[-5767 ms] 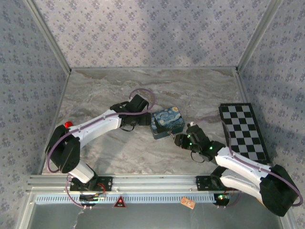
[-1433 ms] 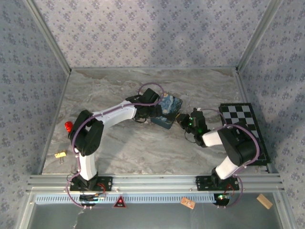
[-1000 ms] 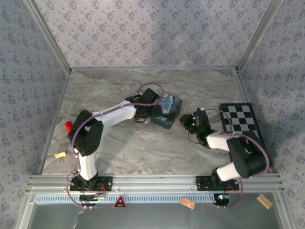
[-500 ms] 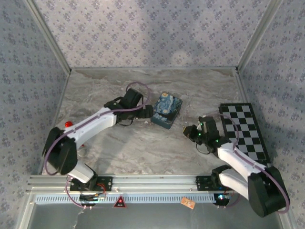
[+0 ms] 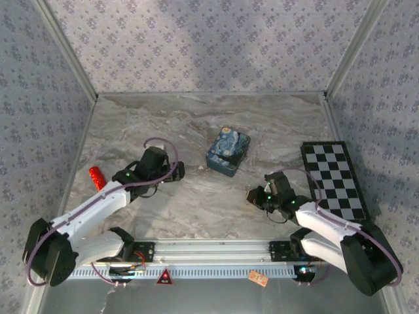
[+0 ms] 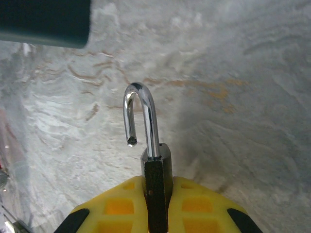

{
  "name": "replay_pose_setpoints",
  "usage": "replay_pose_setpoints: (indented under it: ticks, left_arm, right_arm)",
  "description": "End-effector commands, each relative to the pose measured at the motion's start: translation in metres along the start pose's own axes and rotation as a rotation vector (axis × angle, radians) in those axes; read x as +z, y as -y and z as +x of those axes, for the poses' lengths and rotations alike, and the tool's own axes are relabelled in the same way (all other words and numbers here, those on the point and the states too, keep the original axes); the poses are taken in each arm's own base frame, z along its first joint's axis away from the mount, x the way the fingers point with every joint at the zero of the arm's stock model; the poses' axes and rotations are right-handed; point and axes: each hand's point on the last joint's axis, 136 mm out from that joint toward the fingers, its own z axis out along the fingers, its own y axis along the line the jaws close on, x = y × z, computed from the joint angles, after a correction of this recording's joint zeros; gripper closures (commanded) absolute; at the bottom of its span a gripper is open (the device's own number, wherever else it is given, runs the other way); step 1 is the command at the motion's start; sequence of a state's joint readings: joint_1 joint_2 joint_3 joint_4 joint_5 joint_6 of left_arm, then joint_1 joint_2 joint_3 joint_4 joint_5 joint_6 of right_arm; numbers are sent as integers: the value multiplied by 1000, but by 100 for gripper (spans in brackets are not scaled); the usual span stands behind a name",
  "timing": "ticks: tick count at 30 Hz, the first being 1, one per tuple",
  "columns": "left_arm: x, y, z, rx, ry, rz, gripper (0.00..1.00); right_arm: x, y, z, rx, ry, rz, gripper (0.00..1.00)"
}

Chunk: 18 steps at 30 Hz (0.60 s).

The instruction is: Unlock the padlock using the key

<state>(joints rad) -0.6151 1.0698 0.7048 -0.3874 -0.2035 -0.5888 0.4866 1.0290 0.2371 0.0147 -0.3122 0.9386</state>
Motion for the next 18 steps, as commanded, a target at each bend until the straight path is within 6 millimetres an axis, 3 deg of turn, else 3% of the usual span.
replay_pose_setpoints:
  ticks: [1, 9, 18]
  left_arm:
    - [-6, -11, -8, -39, 74, -19, 0]
    - [-22, -29, -9, -64, 149, -42, 0]
    - [-29, -49, -5, -93, 176, -81, 0]
  right_arm:
    - [5, -4, 4, 15, -21, -23, 100]
    - [17, 5, 13, 33, -75, 11, 100]
    - [14, 20, 13, 41, -86, 119, 100]
